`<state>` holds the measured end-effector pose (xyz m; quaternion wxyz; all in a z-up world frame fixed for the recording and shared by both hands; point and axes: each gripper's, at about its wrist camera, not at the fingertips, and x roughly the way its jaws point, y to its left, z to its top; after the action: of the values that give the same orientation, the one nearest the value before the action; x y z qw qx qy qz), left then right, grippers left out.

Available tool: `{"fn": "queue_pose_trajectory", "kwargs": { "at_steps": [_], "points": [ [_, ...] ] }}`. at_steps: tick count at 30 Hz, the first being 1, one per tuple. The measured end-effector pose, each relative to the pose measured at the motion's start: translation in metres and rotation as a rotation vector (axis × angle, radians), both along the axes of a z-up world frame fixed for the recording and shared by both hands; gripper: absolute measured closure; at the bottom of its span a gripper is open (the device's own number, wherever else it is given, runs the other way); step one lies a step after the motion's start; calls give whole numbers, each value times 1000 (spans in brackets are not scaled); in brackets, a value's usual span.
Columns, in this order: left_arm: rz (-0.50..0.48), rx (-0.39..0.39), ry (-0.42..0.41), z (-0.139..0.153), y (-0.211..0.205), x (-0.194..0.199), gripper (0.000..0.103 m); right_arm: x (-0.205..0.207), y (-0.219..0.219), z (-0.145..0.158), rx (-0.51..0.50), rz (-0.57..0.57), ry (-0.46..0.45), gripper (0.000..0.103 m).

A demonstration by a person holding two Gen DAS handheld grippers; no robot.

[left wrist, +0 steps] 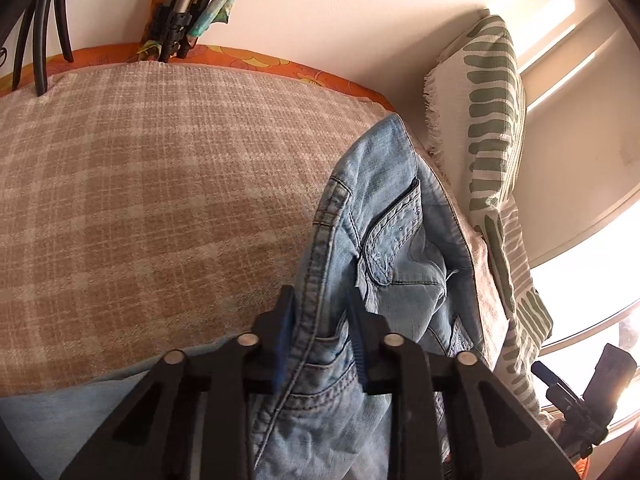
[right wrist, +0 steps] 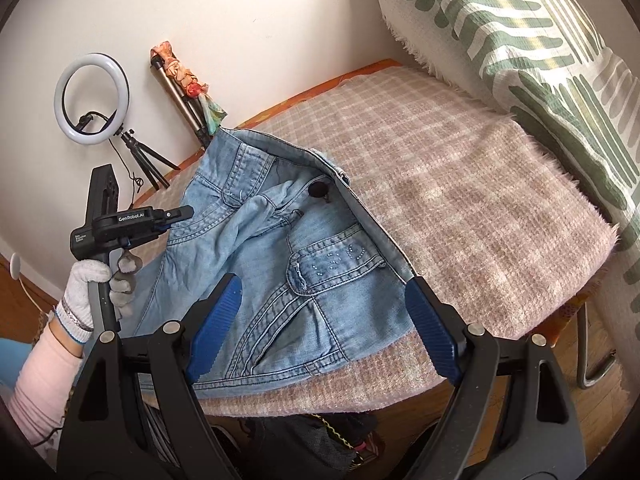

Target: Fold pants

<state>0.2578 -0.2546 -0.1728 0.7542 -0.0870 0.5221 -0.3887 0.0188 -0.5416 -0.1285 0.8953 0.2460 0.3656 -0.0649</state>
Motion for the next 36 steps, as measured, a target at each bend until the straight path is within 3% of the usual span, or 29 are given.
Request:
{"fn": "queue_pose_trajectory", "kwargs": {
  "at_steps": [6,9,10,14,19,25,28,32,33,36],
  "points": [
    [-86,-48,-85,26,-10,-26,92,12,-16,-8,120,-10,-10,17],
    [-184,-54,-146,45,-23,-55,92,23,-25,-14,204,-15,-23,17],
    [-218,-58,-160,50,-28,-65,99,28,-28,-17,235,-16,-27,17],
    [-388,-29,-222,61,-52,-113,99,41,-45,-24,329,-24,-59,17],
    [-533,13,-205,47,-72,-155,99,57,-72,-41,590,-5,-120,17],
    [-602,65,-157,31,-78,-171,99,63,-78,-80,735,8,-50,17],
    [-595,129,-177,31,-75,-176,99,59,-76,-87,650,8,0,17],
    [-491,109,-200,49,-37,-165,99,61,-60,-91,515,58,95,24],
    [-462,107,-209,53,-22,-164,99,63,-54,-92,476,82,118,34],
    [-359,143,-248,61,23,-156,98,68,-35,-93,318,116,215,77]
  ]
}}
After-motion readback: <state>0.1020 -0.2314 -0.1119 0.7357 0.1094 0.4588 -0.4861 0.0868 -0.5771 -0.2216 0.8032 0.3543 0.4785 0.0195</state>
